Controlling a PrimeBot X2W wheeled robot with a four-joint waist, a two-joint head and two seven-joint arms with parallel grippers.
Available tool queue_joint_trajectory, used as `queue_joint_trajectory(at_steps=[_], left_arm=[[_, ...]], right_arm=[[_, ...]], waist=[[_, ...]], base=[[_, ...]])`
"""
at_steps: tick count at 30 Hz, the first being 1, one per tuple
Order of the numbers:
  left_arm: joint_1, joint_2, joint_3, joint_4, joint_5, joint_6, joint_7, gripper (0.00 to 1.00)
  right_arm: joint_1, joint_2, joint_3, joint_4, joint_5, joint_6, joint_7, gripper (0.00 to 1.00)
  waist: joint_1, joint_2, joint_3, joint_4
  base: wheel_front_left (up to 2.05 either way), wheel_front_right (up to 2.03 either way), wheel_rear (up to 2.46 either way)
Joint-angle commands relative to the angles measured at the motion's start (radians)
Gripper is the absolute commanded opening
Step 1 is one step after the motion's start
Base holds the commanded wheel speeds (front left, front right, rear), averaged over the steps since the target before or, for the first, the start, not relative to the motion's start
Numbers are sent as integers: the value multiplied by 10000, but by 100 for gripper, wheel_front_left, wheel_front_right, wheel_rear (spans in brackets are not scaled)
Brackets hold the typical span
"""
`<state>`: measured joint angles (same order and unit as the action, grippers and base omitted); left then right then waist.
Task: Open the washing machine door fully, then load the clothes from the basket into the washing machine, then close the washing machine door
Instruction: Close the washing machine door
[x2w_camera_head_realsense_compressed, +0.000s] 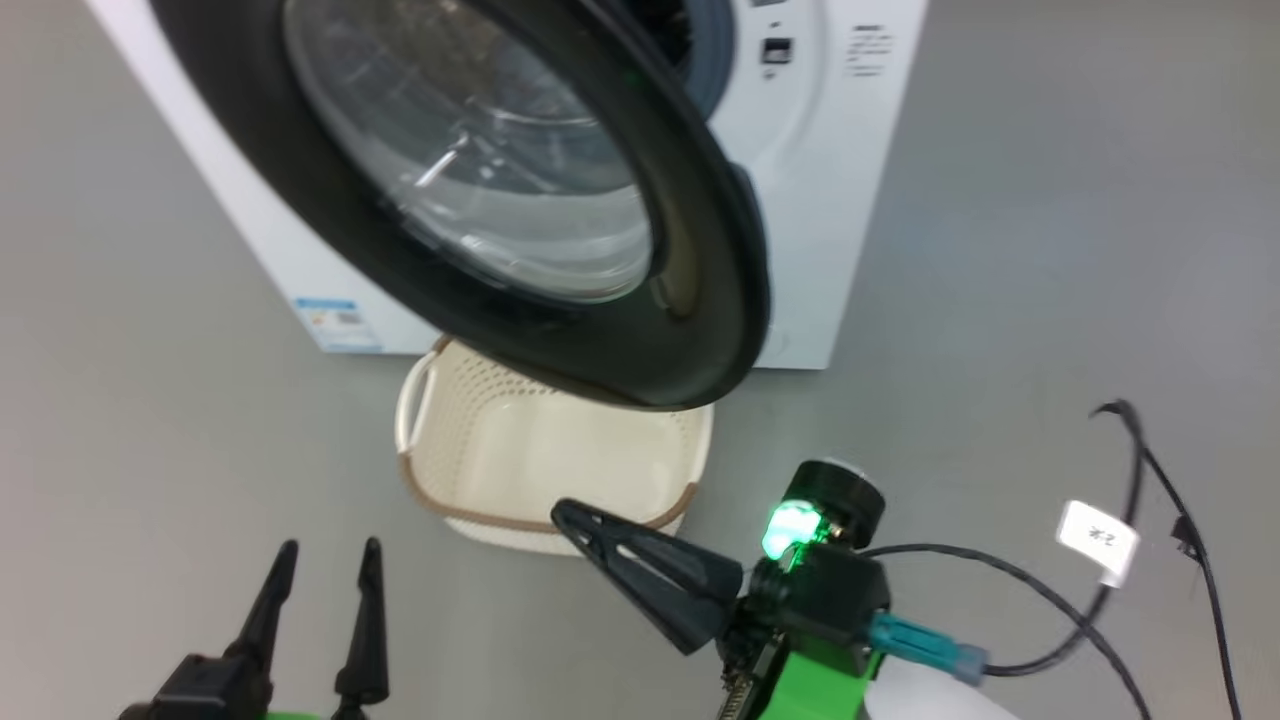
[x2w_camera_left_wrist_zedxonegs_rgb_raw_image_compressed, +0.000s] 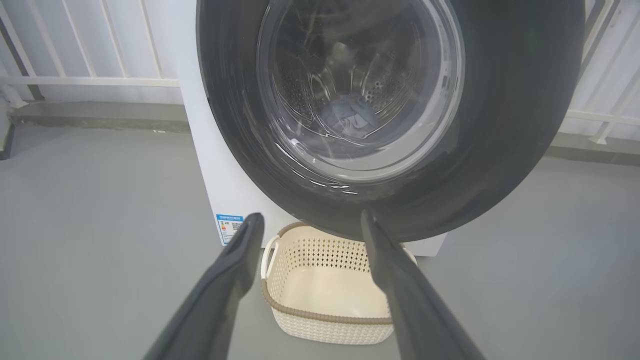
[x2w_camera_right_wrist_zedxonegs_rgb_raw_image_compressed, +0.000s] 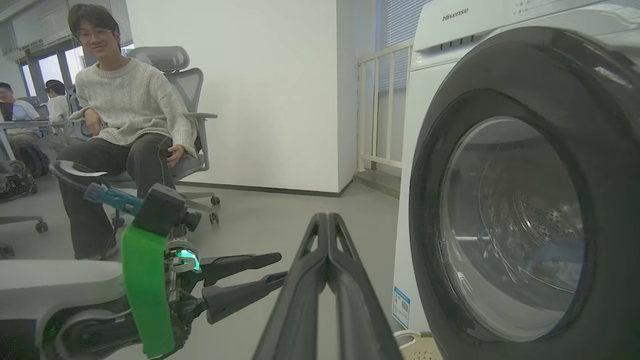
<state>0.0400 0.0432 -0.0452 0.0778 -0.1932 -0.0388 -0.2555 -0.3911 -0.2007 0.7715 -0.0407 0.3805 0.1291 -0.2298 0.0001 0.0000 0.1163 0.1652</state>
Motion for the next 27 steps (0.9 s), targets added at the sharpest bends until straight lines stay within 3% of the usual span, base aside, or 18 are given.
queue_joint_trajectory(at_steps=[1, 9, 17, 27], left_arm=[[-441, 70, 225, -305, -71, 86, -63, 100], [-916, 70, -219, -538, -360, 225, -63, 100], [-1249, 70, -543, -648, -613, 252, -63, 100], [-1775, 70, -673, -582, -664, 131, -63, 100]], right_arm=[[-250, 101, 190, -94, 129, 16, -6, 0], [-600, -52, 246, 1014, -89, 16, -25, 0], [-953, 11, -1175, 1679, -759, 16, -138, 0], [-1645, 307, -3086, 1998, -1684, 16, -261, 0]], waist=[[-1, 0, 343, 495], [-1, 0, 1093, 1340], [-1, 0, 1916, 1679], [-1, 0, 2620, 1561]], base=[[0, 0, 0], [0, 0, 0], [0, 0, 0], [0, 0, 0]])
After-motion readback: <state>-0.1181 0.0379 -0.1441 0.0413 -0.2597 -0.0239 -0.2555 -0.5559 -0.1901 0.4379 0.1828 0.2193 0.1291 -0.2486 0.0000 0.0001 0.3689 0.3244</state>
